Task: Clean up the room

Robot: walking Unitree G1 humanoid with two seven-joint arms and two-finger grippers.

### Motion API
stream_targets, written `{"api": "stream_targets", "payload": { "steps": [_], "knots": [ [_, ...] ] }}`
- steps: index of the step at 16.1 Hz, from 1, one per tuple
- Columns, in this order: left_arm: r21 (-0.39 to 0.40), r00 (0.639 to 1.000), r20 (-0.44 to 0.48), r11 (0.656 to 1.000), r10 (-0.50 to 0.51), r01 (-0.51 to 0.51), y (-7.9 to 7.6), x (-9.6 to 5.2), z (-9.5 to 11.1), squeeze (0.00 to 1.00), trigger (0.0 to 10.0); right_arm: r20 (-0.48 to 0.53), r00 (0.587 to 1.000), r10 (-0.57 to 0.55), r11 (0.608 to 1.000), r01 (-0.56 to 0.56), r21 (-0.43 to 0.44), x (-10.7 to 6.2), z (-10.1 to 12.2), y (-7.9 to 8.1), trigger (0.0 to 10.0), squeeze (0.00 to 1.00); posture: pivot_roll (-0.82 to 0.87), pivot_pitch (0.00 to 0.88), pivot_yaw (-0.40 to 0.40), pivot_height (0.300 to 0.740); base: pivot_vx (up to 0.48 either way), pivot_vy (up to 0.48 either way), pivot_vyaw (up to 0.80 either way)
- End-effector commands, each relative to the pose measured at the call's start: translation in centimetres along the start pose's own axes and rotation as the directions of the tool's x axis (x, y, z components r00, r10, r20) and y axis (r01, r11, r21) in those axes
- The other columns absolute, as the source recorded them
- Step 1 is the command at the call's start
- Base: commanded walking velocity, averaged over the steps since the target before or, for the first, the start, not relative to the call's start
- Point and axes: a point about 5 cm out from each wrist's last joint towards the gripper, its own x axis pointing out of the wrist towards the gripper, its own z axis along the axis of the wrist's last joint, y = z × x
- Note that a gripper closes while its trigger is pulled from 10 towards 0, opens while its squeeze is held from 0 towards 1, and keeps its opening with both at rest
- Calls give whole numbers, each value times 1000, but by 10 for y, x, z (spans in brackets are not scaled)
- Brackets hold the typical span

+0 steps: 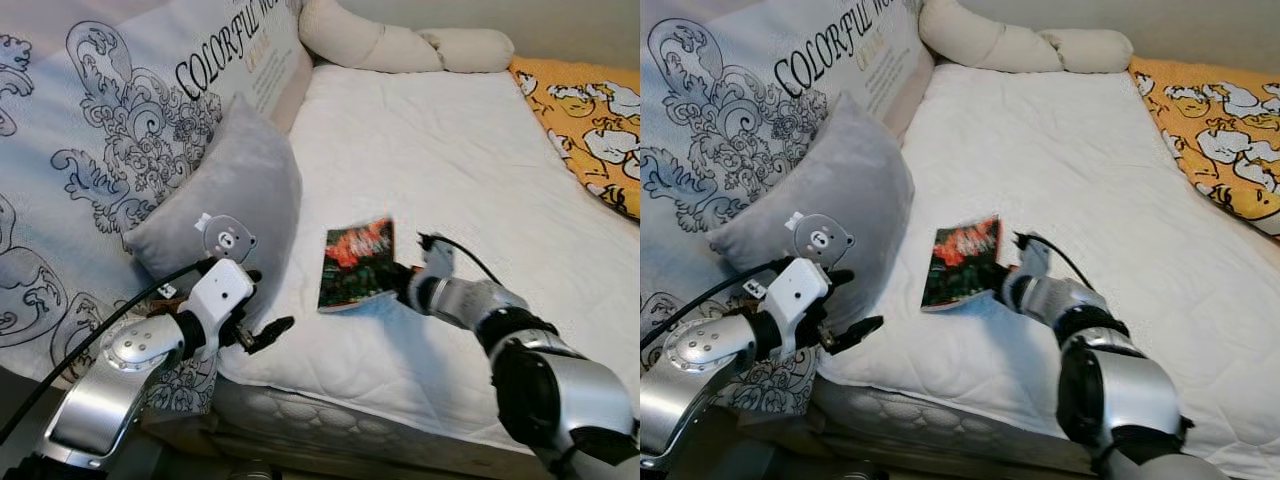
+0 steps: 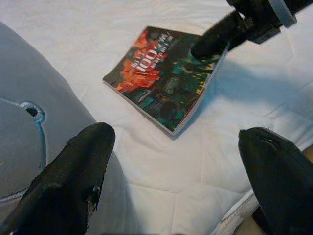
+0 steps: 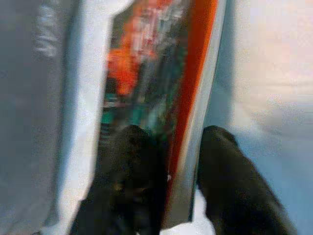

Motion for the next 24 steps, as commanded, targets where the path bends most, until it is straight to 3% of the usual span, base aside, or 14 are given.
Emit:
{"api": "stream_targets", "payload": {
  "steps": [1, 3, 6, 7, 8, 9, 10, 11, 12, 13, 15, 18, 20, 24],
  "knots": [
    [5, 1000, 16, 1000, -8, 8, -2, 2, 5, 0, 10000, -8, 999, -33, 999, 33, 6, -3, -6, -14, 10000, 1000, 129, 0, 31, 740, 0, 0, 0],
    [-43, 999, 38, 999, -9, 11, -9, 6, 4, 0, 10000, -35, 995, -90, 996, 90, 2, -7, -22, -38, 10000, 1000, 120, 0, 38, 740, 0, 0, 0],
    [-117, 995, 78, 992, 61, -51, -11, 9, 2, 0, 10000, -21, 994, -103, 995, 103, -11, -11, -26, -50, 10000, 1000, 112, 0, 39, 740, 0, 0, 0],
    [-214, 967, 111, 956, 229, -202, -8, 12, -3, 0, 10000, 25, 995, -95, 993, 97, -64, -18, -19, -60, 10000, 1000, 102, 0, 38, 740, 0, 0, 0],
    [-229, 958, 112, 945, 262, -232, -7, 12, -4, 0, 10000, 33, 995, -95, 992, 98, -82, -19, -18, -62, 10000, 1000, 94, 0, 39, 740, 0, 0, 0],
    [-251, 929, 115, 915, 352, -316, -4, 11, -7, 0, 10000, 48, 990, -130, 975, 136, -174, -23, -16, -68, 10000, 1000, 84, 0, 42, 740, 0, 0, 0],
    [-268, 895, 100, 878, 436, -397, -4, 8, -12, 0, 10000, 137, 979, -153, 935, 188, -302, -28, -14, -68, 10000, 1000, 69, 0, 44, 740, 0, 0, 0],
    [-278, 874, 84, 853, 479, -441, -5, 5, -15, 0, 10000, 250, 957, -147, 888, 239, -393, -37, -11, -62, 10000, 1000, 53, 0, 44, 740, 0, -277, 0],
    [-280, 864, 80, 843, 497, -459, -6, 3, -17, 0, 10000, 311, 940, -139, 867, 267, -421, -43, -12, -57, 10000, 1000, 38, 0, 43, 740, 0, -319, 0],
    [-286, 857, 79, 835, 510, -471, -7, 3, -18, 0, 10000, 339, 931, -137, 857, 283, -430, -46, -12, -55, 10000, 1000, 34, 0, 41, 740, 0, -334, 0],
    [-325, 816, 65, 785, 575, -527, -11, 1, -22, 0, 10000, 529, 839, -128, 825, 385, -412, -68, -14, -40, 10000, 1000, 29, 0, 20, 740, 0, -334, 0],
    [-336, 793, 57, 759, 607, -557, -14, 1, -24, 0, 10000, 605, 793, -73, 807, 403, -432, -83, -31, -21, 10000, 1000, 19, 0, 16, 740, 0, -334, 0],
    [-335, 783, 57, 751, 619, -569, -13, -1, -24, 0, 10000, 620, 777, -105, 798, 438, -414, -86, -24, -22, 10000, 1000, 23, 0, 12, 740, 0, -334, 0],
    [-335, 762, 61, 733, 644, -592, -11, -4, -24, 0, 10000, 591, 805, -52, 804, 384, -453, -81, -25, -10, 10000, 1000, 45, 0, -13, 740, 0, -336, 0]
  ]
}}
